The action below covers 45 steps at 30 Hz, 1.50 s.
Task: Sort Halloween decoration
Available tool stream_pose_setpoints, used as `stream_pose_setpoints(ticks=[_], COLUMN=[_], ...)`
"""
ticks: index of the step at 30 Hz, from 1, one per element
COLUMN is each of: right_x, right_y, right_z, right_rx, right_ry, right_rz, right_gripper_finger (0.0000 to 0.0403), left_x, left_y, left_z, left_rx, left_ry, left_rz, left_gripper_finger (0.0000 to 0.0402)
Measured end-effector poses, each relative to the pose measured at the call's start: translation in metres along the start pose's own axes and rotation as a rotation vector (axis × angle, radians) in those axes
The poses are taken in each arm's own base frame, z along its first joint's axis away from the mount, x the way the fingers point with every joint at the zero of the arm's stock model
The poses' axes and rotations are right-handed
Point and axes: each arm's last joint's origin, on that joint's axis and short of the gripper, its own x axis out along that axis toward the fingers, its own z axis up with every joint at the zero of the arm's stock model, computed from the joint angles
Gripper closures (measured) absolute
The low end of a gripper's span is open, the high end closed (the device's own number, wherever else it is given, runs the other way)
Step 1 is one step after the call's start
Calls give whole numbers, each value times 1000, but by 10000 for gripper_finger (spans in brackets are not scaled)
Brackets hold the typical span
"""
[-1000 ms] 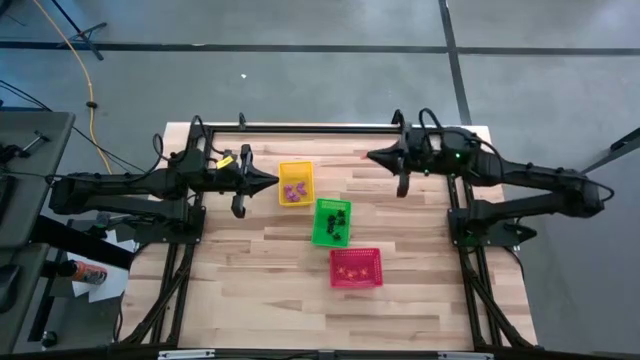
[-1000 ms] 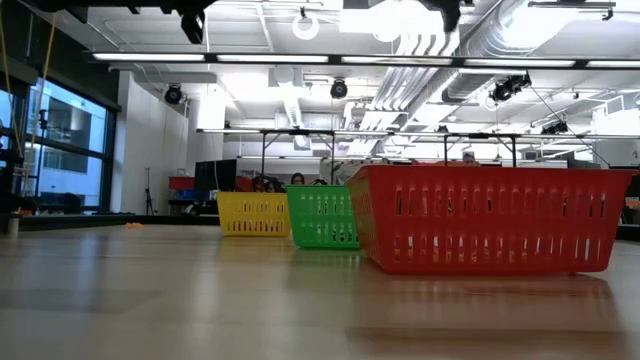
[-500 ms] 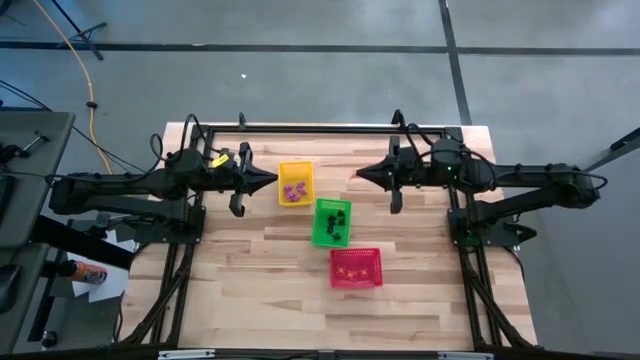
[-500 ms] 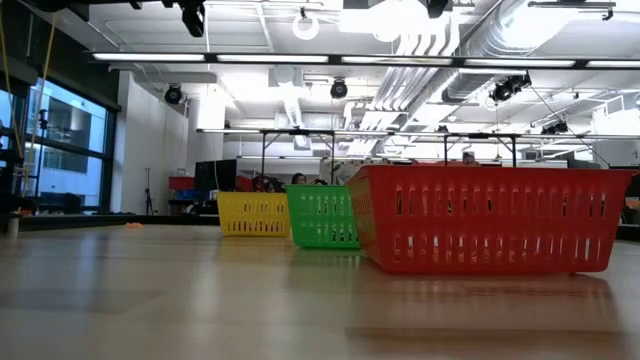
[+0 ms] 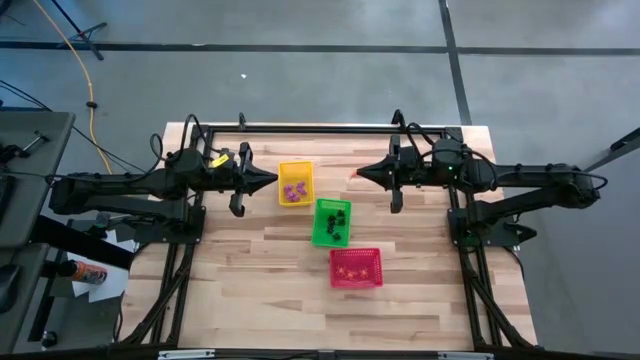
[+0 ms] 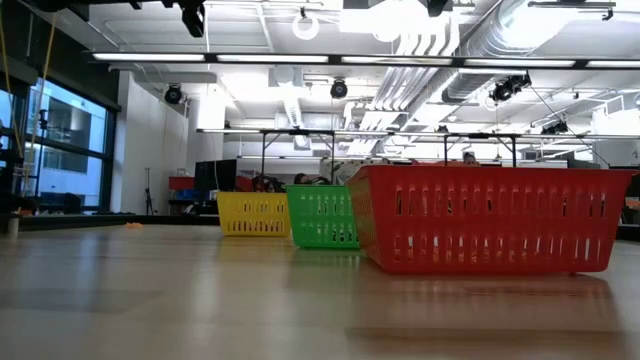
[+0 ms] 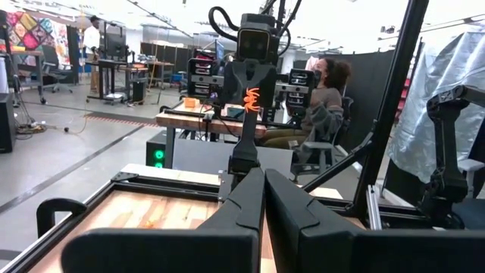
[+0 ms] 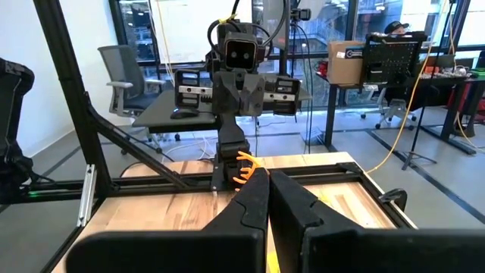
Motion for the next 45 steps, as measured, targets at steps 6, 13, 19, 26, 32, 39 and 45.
stream_pose_setpoints(ticks=[6, 13, 19, 26, 32, 39, 45], right_x=[0, 0, 0, 0, 2, 19, 36], right_y=[0, 0, 0, 1, 10, 43, 66], right_z=[0, 0, 0, -1, -2, -24, -73], right_rx=[4, 19, 18, 78, 180, 208, 280], right_ry=[0, 0, 0, 14, 24, 165, 527], right_rz=[0, 0, 5, 32, 181, 330, 397], right_gripper_finger=[403, 403, 403, 403, 403, 403, 403], left_x=[0, 0, 0, 0, 0, 0, 0], left_y=[0, 0, 0, 0, 0, 0, 0], left_z=[0, 0, 0, 0, 0, -1, -1], left_rx=[0, 0, 0, 0, 0, -1, -1], left_ry=[0, 1, 1, 1, 1, 8, 9], left_rz=[0, 0, 0, 1, 1, 2, 2], left_gripper_finger=[399, 399, 399, 399, 399, 399, 399])
